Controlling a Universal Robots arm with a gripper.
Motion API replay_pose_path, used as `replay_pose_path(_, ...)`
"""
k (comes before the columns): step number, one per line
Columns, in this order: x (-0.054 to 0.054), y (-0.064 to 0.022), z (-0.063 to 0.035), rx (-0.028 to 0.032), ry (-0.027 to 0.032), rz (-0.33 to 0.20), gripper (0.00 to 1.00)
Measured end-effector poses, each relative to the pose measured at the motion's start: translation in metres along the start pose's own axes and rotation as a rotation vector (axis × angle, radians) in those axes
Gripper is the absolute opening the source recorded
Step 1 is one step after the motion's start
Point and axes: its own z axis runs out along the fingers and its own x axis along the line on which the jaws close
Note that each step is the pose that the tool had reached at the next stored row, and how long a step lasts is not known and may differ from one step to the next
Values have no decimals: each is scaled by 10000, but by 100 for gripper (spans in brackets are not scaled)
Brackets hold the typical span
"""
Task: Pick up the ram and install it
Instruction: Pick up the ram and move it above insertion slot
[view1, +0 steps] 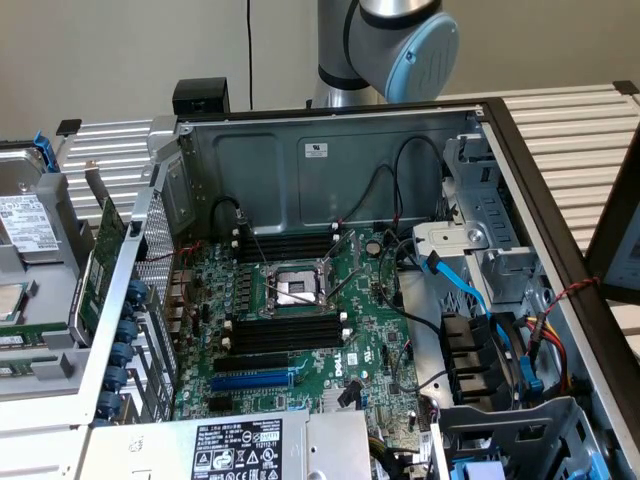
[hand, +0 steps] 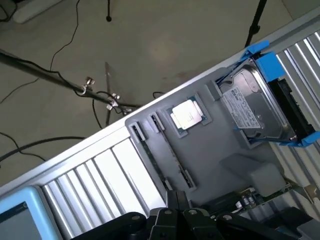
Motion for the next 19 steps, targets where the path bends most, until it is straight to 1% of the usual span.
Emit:
replay_pose_path(2,0,0,4,33,4,-358,11)
replay_pose_path(6,-1,-1,11,121,-2,-1084,11)
replay_pose_path(9,-1,-1,13,166,4,-1562,11)
replay_pose_path(14,-1,-1,24,196,36,-2449,11)
replay_pose_path(19,-1,-2,37,243,62,-3363,11)
